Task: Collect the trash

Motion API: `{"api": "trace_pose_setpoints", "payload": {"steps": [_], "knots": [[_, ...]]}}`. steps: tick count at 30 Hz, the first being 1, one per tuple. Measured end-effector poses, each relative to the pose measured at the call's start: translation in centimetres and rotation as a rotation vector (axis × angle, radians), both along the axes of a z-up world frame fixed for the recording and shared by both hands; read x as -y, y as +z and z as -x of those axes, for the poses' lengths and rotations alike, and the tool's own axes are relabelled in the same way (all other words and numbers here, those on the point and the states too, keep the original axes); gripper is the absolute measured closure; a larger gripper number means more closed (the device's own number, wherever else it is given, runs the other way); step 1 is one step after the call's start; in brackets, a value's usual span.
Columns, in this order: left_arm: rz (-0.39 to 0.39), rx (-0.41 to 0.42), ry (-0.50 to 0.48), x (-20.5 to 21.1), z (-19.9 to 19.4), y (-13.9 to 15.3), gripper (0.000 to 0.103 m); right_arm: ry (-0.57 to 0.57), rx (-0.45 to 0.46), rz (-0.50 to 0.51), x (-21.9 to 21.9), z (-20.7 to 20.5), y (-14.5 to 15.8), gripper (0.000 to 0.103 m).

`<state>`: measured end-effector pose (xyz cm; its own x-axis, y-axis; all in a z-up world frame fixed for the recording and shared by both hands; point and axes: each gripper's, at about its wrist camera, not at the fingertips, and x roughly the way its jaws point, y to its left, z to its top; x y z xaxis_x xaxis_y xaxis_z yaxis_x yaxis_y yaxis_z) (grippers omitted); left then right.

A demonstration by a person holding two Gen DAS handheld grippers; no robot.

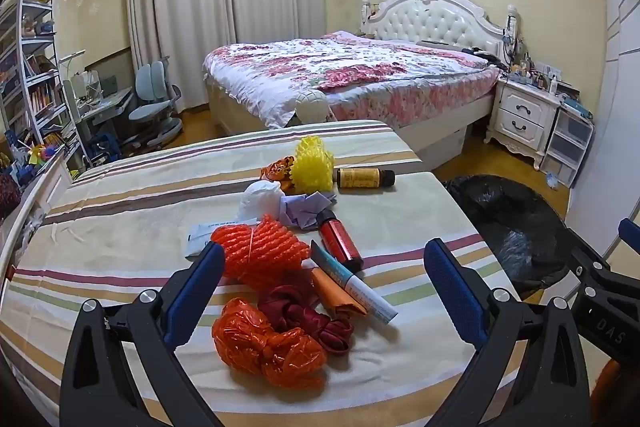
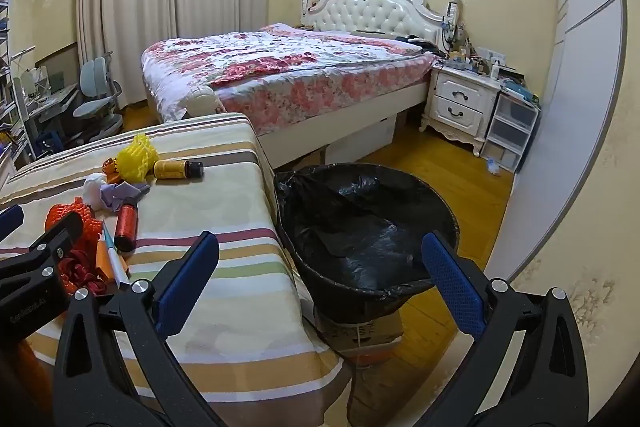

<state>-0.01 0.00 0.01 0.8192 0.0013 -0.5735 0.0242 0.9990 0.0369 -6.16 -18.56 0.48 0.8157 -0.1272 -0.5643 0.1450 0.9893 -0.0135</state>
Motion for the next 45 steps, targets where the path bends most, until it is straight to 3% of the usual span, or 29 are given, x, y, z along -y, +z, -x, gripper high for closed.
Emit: {"api": "trace_pose_setpoints", "payload": {"steps": [45], "knots": [[-0.016, 0.013, -0.001, 1.2, 0.8, 0.7, 0.006, -0.027, 0.019, -0.004, 0.9, 0.3, 0.7, 0.004]]}}
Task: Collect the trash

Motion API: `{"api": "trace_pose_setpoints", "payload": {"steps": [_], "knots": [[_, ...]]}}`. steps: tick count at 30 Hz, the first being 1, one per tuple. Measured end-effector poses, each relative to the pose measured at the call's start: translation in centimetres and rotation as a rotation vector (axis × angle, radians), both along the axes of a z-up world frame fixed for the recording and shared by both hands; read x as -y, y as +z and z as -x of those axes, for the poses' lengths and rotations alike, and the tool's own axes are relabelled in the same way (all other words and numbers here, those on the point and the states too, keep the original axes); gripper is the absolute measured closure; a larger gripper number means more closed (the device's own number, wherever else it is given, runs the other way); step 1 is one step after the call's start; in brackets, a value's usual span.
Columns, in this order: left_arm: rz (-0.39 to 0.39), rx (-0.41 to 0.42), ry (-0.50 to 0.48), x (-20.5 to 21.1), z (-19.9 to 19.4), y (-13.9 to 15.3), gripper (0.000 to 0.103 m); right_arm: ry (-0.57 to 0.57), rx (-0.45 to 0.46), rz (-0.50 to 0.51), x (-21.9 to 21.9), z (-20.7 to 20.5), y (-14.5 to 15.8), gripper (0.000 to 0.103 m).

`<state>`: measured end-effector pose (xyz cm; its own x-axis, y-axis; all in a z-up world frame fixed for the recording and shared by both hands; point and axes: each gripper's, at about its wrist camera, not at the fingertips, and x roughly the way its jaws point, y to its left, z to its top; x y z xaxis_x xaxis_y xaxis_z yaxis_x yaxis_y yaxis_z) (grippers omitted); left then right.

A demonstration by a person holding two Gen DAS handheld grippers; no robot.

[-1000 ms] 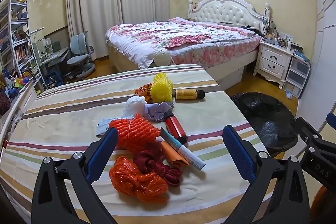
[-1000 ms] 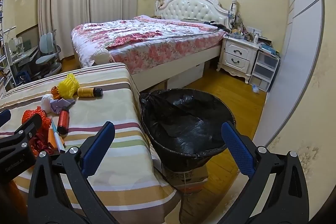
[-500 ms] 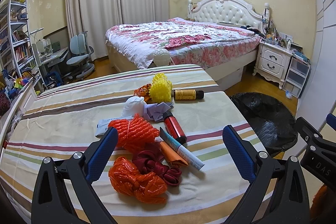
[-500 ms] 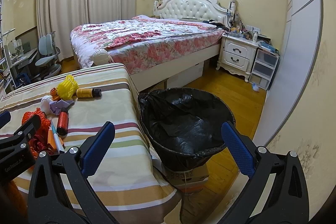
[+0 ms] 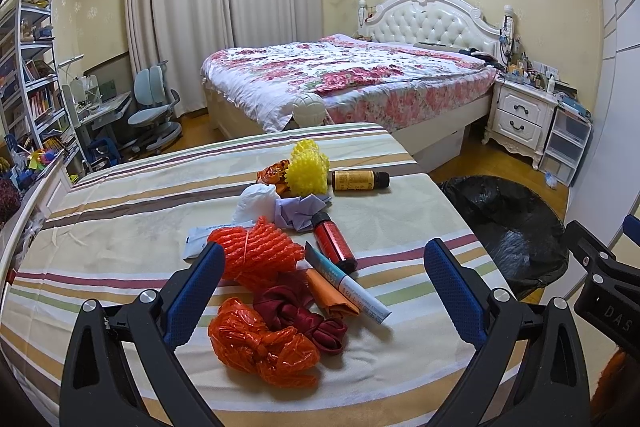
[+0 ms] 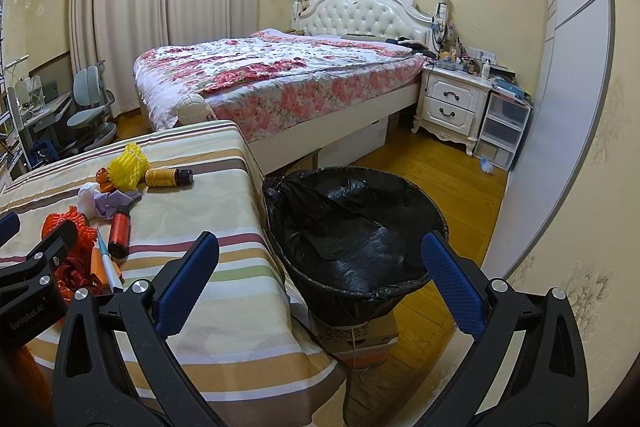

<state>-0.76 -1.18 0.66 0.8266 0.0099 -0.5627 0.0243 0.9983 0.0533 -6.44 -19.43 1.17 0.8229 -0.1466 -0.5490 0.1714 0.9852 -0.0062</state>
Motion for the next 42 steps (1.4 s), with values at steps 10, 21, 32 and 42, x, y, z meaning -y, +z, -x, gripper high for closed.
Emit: {"api": "trace_pose_setpoints", "payload": {"steps": [10, 21, 32, 42], "knots": [[-0.001, 0.002, 0.001, 0.1, 0.1, 0.0, 0.006, -0.004, 0.000, -0.003, 0.3, 0.0, 0.0, 0.004], [-0.002, 0.002, 0.001, 0.2, 0.1, 0.1, 0.006, -0.003, 0.001, -0.004, 0.4, 0.1, 0.0, 0.004], [-0.004, 0.003, 0.002, 0.1, 0.0, -0.1, 0.006, -0.005, 0.000, -0.002, 0.5, 0.1, 0.0, 0.004], [-0.004, 0.002, -0.001, 0.3, 0.2, 0.2, 0.006, -0.006, -0.001, -0.004, 0.9, 0.3, 0.0, 0.004]]}}
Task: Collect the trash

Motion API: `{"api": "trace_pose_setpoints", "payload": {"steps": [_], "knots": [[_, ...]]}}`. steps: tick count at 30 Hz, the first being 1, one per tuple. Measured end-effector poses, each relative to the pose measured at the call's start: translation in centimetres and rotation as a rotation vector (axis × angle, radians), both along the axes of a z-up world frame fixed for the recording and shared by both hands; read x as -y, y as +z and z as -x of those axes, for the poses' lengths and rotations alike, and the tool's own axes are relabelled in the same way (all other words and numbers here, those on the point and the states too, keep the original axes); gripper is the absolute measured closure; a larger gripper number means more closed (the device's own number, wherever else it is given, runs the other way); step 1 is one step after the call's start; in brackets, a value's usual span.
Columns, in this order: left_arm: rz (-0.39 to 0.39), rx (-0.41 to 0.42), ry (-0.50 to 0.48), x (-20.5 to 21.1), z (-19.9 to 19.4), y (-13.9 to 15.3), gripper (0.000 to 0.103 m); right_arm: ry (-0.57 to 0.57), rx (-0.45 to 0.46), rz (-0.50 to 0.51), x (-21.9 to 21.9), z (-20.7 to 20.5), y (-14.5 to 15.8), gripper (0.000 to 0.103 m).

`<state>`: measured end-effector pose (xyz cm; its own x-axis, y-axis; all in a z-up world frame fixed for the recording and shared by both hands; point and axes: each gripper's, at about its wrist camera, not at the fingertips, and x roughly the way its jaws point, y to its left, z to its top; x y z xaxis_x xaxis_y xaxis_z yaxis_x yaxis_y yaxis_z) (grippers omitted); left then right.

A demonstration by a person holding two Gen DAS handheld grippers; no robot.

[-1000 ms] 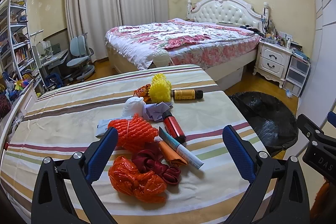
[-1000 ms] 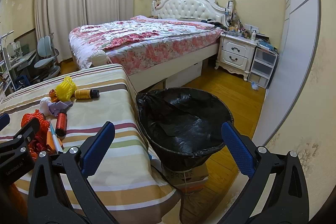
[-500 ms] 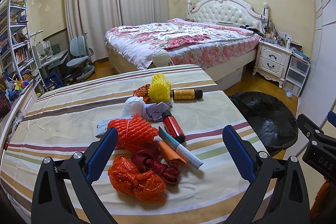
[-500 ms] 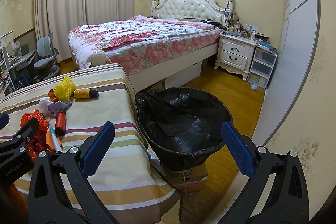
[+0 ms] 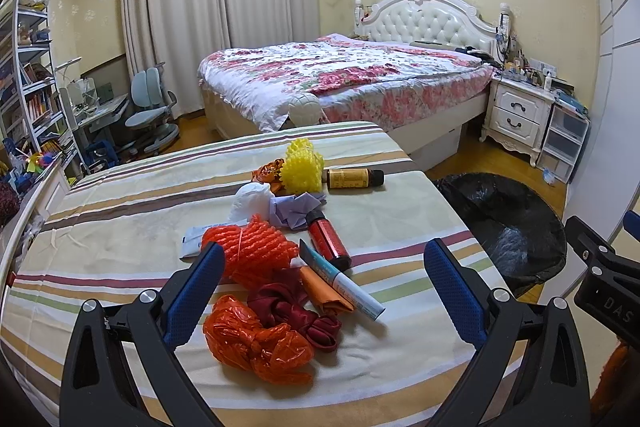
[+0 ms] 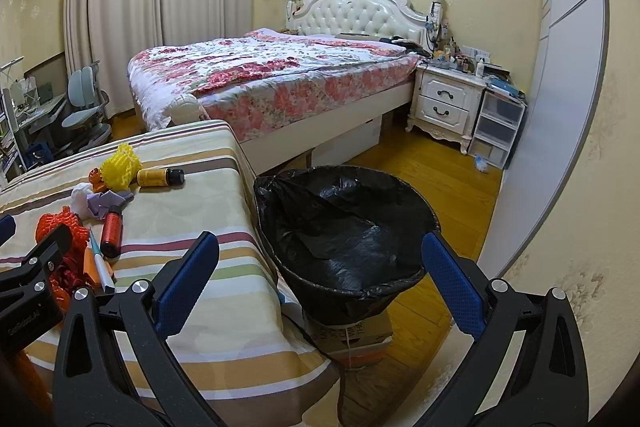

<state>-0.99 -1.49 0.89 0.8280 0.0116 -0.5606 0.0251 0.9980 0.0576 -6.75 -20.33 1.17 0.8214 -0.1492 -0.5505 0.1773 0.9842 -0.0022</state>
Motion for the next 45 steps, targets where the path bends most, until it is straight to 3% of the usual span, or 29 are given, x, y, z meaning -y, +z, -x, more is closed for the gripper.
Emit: {"api": "trace_pose_setpoints", "payload": {"steps": [9, 17, 20, 22, 32, 40, 45], "knots": [[-0.002, -0.020, -0.008, 0.6, 0.8, 0.5, 0.007, 0.006, -0.010, -0.008, 0.7, 0.3, -0.2, 0.004], [0.012, -0.057, 0.029, -3.5, 0.3, -0.2, 0.007, 0.037, -0.034, -0.014, 0.6, 0.5, -1.0, 0.004], [0.000, -0.064, 0.041, -5.3, 0.6, -0.5, 0.008, 0.058, -0.046, -0.017, -0.5, 0.4, -0.9, 0.009], [-0.007, -0.069, 0.052, -6.4, 0.8, -0.7, 0.008, 0.068, -0.059, -0.019, -1.1, 0.2, -1.0, 0.021], [-0.010, -0.098, 0.087, -9.9, 2.1, -1.9, 0.008, 0.145, -0.083, -0.009, -4.4, 0.5, -1.5, 0.021], [0.012, -0.129, 0.052, -8.5, 1.3, -2.4, 0.008, 0.165, -0.098, 0.001, -5.3, 0.2, -1.9, 0.021], [-0.037, -0.197, 0.012, -6.9, 0.6, -3.9, 0.008, 0.164, -0.105, -0.006, -5.2, 0.0, -2.2, 0.021]]}}
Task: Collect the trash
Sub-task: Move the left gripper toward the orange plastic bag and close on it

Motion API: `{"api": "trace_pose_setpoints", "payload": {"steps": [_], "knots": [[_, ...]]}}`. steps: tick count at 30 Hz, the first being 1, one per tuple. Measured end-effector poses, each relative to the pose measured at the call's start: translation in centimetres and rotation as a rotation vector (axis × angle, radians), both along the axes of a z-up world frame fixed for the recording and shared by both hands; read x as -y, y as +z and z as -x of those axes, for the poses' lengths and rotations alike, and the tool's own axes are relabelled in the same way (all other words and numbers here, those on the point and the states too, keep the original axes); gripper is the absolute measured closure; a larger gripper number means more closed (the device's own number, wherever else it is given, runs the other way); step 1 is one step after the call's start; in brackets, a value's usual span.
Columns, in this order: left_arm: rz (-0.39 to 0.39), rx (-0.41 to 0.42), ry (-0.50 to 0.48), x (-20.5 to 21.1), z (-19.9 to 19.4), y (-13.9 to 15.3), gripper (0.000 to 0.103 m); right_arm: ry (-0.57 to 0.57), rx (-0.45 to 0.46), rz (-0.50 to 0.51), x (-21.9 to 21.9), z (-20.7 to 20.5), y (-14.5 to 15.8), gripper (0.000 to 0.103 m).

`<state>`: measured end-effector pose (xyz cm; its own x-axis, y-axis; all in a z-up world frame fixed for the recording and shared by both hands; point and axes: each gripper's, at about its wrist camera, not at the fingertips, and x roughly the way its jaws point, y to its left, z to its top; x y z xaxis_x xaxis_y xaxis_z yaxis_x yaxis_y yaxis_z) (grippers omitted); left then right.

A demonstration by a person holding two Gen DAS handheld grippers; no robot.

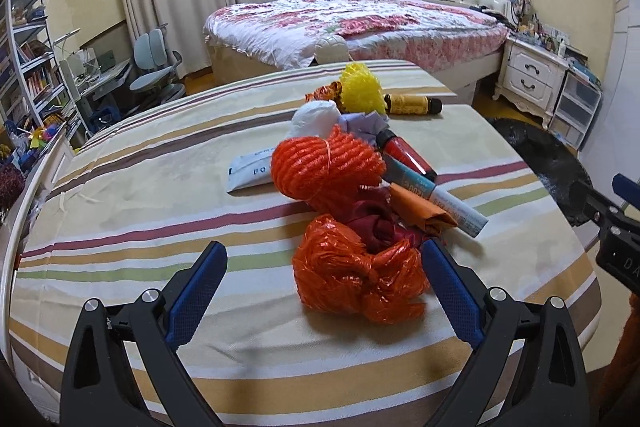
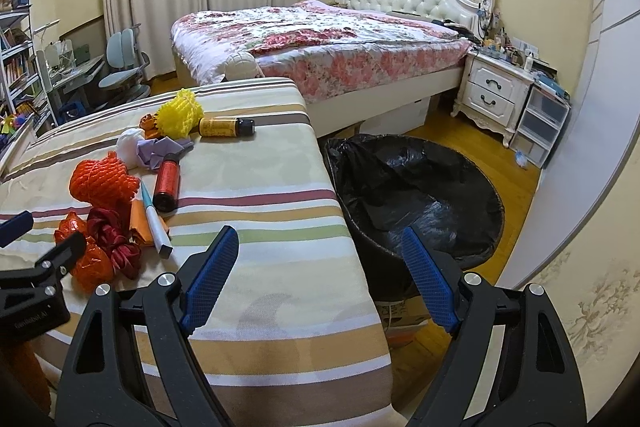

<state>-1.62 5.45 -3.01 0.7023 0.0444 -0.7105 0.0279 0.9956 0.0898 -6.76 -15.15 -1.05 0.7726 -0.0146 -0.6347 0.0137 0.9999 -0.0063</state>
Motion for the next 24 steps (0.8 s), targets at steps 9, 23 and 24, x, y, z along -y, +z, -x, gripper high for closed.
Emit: {"api": "trace_pose_setpoints", "payload": {"steps": [9, 23, 24], "knots": [[0.000, -0.040, 0.059, -3.0, 0.3, -1.2, 0.008, 0.012, -0.012, -0.005, -0.4, -0.2, -0.5, 0.021], [0.079, -0.076, 0.067, -5.0, 0.3, -1.9, 0.008, 0.034, -0.027, 0.005, -1.3, -0.2, -1.0, 0.021], [0.082, -0.079, 0.068, -5.0, 0.2, -1.9, 0.008, 0.033, -0.027, 0.005, -1.3, -0.2, -1.0, 0.021]]}}
